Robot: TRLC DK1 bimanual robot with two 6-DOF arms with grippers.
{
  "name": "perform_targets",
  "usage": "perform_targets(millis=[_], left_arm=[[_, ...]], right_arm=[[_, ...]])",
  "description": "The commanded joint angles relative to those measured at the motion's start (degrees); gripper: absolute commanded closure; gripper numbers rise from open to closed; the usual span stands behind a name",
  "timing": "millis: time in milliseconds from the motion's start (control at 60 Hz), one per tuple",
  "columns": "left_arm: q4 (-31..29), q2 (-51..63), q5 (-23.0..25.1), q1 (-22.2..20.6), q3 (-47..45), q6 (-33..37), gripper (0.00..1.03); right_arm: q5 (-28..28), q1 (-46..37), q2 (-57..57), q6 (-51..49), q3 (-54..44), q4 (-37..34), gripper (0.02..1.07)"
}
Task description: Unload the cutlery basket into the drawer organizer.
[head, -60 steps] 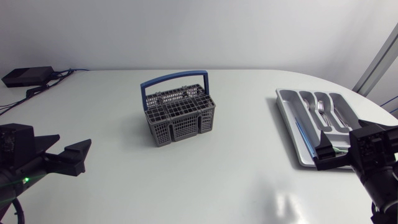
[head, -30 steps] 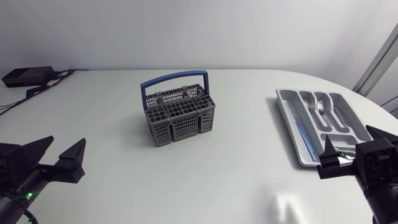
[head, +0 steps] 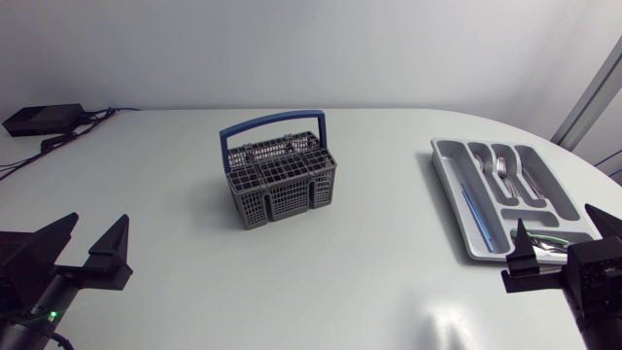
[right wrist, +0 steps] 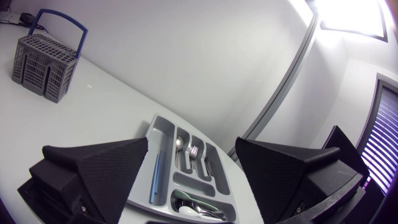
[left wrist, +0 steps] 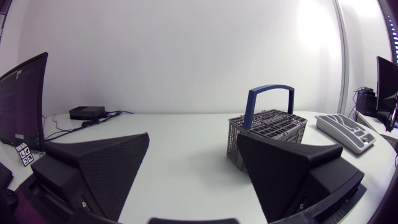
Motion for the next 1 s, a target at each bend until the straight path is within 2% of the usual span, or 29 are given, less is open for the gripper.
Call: perform_targets(millis=[0, 450, 983], left_arm=[[0.95, -0.36, 0.30, 0.43, -1.32, -1.06, 0.04], [0.95, -0.36, 0.30, 0.43, -1.32, -1.06, 0.04], [0.95, -0.36, 0.30, 0.43, -1.32, -1.06, 0.04]], right_arm=[[0.35, 0.42, -0.58, -0.91, -1.51, -1.02, 0.06], [0.27, 3.59, -0.58, -0.20, -1.42, -1.72, 0.06], [0.35, 3.59, -0.58, 0.94, -1.24, -2.69, 0.06]])
